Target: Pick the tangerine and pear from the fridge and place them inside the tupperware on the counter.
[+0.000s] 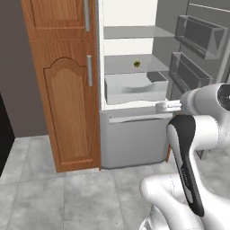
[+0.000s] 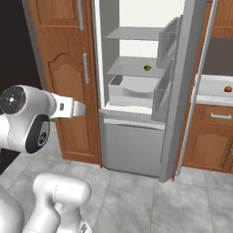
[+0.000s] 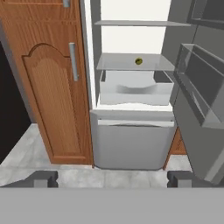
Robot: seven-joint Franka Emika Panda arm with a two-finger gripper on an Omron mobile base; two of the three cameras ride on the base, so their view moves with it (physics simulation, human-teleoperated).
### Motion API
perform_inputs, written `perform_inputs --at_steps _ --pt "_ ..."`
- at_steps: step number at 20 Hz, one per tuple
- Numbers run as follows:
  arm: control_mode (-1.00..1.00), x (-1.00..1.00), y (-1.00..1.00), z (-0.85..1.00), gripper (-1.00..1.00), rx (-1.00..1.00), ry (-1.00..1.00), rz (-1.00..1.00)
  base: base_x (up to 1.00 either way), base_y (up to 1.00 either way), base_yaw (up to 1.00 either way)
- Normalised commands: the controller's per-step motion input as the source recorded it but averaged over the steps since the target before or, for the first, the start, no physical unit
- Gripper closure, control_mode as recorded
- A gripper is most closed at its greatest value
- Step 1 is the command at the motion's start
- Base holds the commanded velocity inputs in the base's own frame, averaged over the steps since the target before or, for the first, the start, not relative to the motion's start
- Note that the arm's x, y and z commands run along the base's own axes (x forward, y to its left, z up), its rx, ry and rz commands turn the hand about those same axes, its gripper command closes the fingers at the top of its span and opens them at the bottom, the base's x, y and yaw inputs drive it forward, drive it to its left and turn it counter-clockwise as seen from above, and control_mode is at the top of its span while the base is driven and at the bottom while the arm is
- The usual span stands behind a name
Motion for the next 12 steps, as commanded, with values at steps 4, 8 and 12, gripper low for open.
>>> perform_inputs --at_steps 4,8,12 --pt "1.00 0.00 0.00 0.00 -1.00 0.00 0.00 0.00 0.41 -0.38 0.00" --pt "1.00 0.00 0.00 0.00 -1.00 0.00 0.00 0.00 0.44 -0.42 0.00" --pt "1.00 0.00 0.00 0.00 -1.00 0.00 0.00 0.00 0.49 -0.30 0.00"
